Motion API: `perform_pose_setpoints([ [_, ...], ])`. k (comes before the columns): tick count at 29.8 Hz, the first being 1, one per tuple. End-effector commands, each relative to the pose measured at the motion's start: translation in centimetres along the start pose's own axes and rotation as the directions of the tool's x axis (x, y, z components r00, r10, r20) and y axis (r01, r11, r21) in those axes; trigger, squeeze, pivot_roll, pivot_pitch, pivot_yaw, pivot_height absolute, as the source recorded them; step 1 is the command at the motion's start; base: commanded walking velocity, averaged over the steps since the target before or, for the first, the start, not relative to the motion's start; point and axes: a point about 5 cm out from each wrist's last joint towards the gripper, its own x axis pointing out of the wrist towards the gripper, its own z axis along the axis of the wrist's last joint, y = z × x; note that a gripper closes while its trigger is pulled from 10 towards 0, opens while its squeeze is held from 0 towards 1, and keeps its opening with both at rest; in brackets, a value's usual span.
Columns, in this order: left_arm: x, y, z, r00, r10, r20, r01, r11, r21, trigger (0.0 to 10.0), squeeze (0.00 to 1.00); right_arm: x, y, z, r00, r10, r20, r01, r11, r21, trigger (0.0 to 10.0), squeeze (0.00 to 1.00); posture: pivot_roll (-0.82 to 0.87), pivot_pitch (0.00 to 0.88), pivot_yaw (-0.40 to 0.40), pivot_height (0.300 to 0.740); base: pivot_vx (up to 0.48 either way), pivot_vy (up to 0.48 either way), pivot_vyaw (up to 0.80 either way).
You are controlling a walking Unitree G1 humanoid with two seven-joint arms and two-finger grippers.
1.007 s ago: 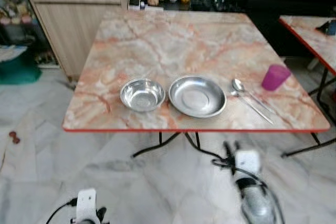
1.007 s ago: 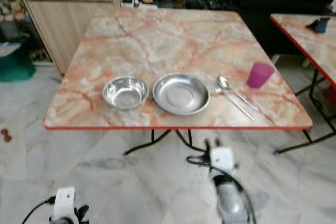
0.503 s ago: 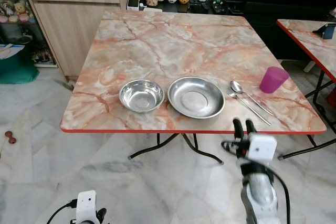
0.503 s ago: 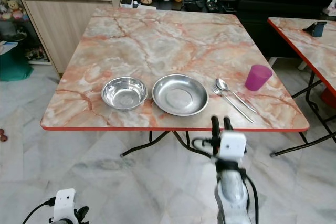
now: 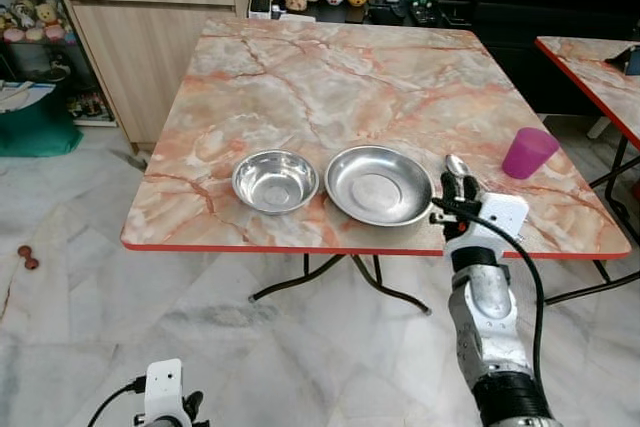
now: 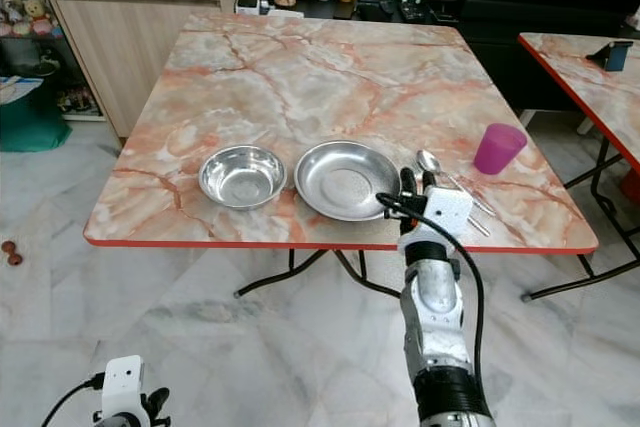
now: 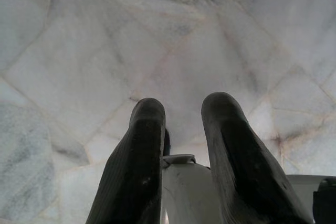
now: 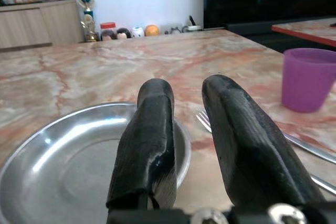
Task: Setting the table
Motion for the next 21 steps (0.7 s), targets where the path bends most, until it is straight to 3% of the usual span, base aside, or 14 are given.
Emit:
perform_pose_setpoints([
  [1,-0.2,0.6,-0.6,1.0,0.025,-0.008,-0.025,0.999,-0.025,10.0,0.0,-0.1,-0.8,-0.4,0.999,-0.023,-0.029,0.022,1.0,-0.004,10.0,0.0,0.03,0.0,-0.088,0.74,0.0,0.0,0.0],
  [8,-0.5,1.3,-1.1,0.999,0.035,-0.015,-0.036,0.999,-0.033,10.0,0.0,0.5,-0.4,-0.3,0.999,-0.015,-0.034,0.015,1.0,-0.002,10.0,0.0,0.04,0.0,-0.097,0.74,0.0,0.0,0.0],
  [15,-0.4,0.5,-1.0,1.0,0.019,-0.005,-0.019,0.999,-0.029,10.0,0.0,1.1,0.0,0.2,1.0,-0.013,-0.019,0.013,1.0,0.008,10.0,0.0,0.03,0.001,-0.097,0.74,0.0,0.0,0.0],
  [21,-0.1,0.2,-0.2,1.0,0.009,0.018,-0.009,1.0,-0.023,10.0,0.0,1.2,-0.6,0.3,1.0,-0.022,-0.02,0.022,1.0,-0.002,10.0,0.0,0.03,0.003,-0.097,0.74,0.254,0.0,0.0],
])
